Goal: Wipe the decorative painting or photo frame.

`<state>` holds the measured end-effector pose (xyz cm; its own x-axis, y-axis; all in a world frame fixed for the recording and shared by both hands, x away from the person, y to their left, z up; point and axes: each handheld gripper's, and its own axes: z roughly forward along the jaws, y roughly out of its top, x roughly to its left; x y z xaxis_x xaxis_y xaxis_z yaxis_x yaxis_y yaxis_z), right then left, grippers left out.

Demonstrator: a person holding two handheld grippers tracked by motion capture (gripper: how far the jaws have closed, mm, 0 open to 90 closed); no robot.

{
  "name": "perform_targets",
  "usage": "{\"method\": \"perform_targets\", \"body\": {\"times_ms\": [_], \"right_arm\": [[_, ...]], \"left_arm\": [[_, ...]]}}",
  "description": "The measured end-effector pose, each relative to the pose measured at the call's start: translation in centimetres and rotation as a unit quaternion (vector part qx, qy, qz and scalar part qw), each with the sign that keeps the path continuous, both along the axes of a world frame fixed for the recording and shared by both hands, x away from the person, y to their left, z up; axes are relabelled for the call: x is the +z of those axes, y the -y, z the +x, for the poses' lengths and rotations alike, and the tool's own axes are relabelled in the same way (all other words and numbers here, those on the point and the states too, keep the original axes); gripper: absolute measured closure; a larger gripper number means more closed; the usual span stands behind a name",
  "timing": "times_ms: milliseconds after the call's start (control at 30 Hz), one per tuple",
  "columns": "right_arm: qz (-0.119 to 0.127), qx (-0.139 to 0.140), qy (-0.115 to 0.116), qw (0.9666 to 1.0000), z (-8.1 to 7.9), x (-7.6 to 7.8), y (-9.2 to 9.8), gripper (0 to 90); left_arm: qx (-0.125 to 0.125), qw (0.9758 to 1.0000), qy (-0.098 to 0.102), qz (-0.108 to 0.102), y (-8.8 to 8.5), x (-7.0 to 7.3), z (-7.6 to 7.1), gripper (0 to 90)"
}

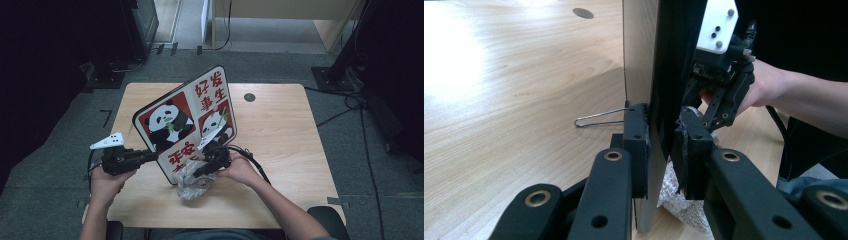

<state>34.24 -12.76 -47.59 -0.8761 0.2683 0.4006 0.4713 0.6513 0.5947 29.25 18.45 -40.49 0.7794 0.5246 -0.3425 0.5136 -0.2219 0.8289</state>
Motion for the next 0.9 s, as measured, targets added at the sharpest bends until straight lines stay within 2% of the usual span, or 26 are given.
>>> {"method": "perform_targets", "body": {"times_ms": [233,367,533,900], "right_arm": [[0.011,0.006,0.006,0.9999,-0.3,1.5,0.5,67.6],[0.025,0.003,-0.004,0.9997,-0.3,2.7,1.0,67.6],[0.043,0.002,0.007,0.9991,-0.3,4.9,1.3,67.5],[0.071,-0.018,0.04,0.9965,1.0,11.1,1.7,67.4]], "left_arm": [[0.001,1.0,0.001,0.0,0.0,0.0,0.0,78.0],[0.002,1.0,0.0,-0.001,0.0,0.0,0.0,77.9],[0.002,1.0,0.001,-0.001,0.0,0.0,0.0,77.7],[0.003,1.0,0.001,-0.002,0.0,0.0,0.0,77.8]]}}
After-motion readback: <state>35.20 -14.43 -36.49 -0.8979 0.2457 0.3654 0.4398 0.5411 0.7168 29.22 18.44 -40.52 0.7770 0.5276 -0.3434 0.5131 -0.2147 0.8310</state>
